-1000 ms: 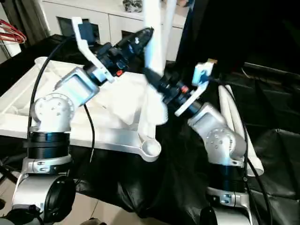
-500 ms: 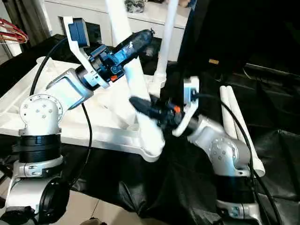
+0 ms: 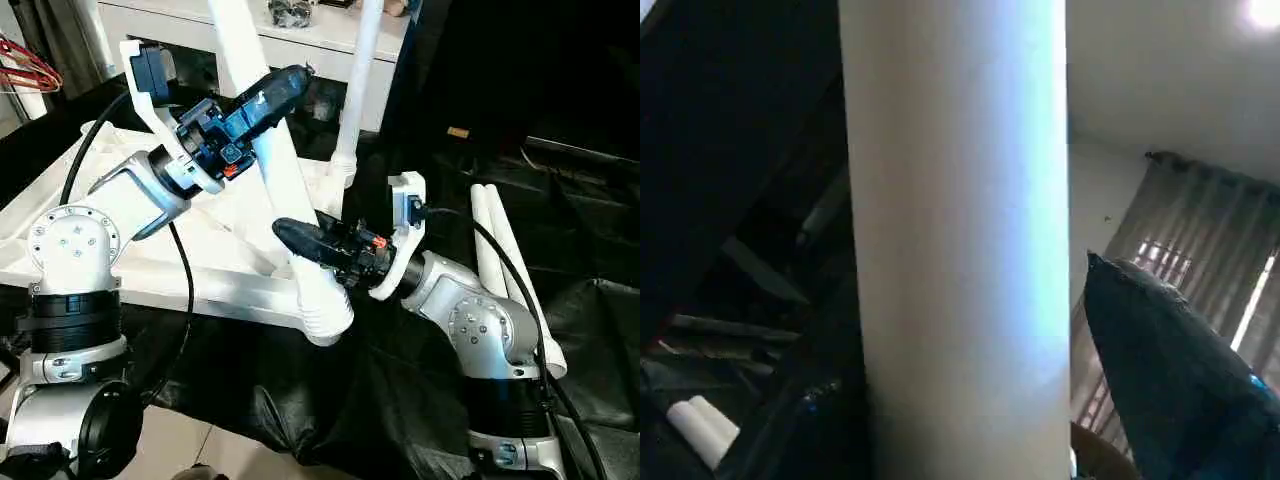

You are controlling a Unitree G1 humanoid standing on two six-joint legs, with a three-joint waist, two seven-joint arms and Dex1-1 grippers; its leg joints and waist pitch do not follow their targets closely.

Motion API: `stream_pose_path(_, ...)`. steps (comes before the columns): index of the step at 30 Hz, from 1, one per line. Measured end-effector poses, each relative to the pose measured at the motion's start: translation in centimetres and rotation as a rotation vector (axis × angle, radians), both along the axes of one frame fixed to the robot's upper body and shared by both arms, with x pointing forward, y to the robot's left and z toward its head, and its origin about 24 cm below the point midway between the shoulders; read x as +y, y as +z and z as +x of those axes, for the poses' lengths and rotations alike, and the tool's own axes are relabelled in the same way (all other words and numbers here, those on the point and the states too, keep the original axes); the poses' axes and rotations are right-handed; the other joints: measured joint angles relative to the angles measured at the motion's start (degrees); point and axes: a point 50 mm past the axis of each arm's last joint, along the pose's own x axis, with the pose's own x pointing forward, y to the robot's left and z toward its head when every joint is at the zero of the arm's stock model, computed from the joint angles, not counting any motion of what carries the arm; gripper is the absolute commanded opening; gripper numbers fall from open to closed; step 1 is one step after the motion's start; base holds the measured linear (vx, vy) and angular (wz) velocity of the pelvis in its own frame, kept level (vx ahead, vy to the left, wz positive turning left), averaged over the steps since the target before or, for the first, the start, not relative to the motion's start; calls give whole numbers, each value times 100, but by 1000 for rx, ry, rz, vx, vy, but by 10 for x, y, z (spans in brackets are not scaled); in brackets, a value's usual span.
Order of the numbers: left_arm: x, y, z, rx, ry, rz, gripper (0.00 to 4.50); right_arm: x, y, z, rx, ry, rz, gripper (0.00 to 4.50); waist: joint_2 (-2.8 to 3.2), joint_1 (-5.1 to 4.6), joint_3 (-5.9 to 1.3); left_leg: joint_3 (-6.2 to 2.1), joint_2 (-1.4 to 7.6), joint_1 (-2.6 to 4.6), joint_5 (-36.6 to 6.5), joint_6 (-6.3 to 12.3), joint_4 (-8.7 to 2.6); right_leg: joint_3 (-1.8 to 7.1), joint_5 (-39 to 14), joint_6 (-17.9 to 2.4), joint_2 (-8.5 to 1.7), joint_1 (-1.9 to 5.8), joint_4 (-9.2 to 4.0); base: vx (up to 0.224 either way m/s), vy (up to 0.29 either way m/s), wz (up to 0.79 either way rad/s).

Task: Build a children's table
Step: Pick table leg

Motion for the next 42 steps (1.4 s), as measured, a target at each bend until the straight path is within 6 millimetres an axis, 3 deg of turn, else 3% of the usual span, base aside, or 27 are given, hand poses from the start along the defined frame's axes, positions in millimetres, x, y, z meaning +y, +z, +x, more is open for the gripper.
stream_pose_path(9,0,-3,4,26,55,26,207,-1,0,2,-12,-26,-18,183,4,-1,0,-1,0,0,0,0,-2,0,0,1,0,0,-2,0,0,0)
stream_pose_path(12,0,-3,6,34,94,35,187,-1,-1,3,-17,-50,-27,253,9,0,2,-2,0,0,0,0,-2,-1,0,1,0,2,-2,0,0,0)
stream_pose_path(19,-12,-10,14,12,279,207,178,3,-10,12,-35,-176,-186,300,11,-9,2,-6,0,1,1,-2,-4,-3,2,3,0,4,-4,0,0,0)
stream_pose_path(29,-21,-15,22,-103,550,527,177,40,-31,39,14,-329,-497,300,13,-121,4,-11,-1,0,5,-11,-15,-4,1,5,2,1,-6,0,0,0)
stream_pose_path(30,-23,-15,23,-109,560,540,176,44,-32,41,22,-335,-509,272,14,-120,4,-11,-2,-3,5,-11,-16,-4,1,5,2,0,-9,0,0,0)
stream_pose_path(33,-23,-13,23,-128,593,555,176,46,-35,44,32,-358,-538,262,14,-129,4,-11,-3,-4,4,-10,-17,-3,2,4,2,1,-11,0,0,0)
stream_pose_path(35,-23,-12,24,-133,605,556,176,46,-34,46,22,-359,-544,229,14,-135,4,-11,-3,-3,4,-10,-17,-4,2,4,2,0,-11,0,0,0)
stream_pose_path(42,-23,-12,24,-137,613,561,175,50,-35,47,-12,-353,-543,195,14,-133,4,-11,-3,-1,5,-11,-17,-3,3,2,2,1,-8,0,0,0)
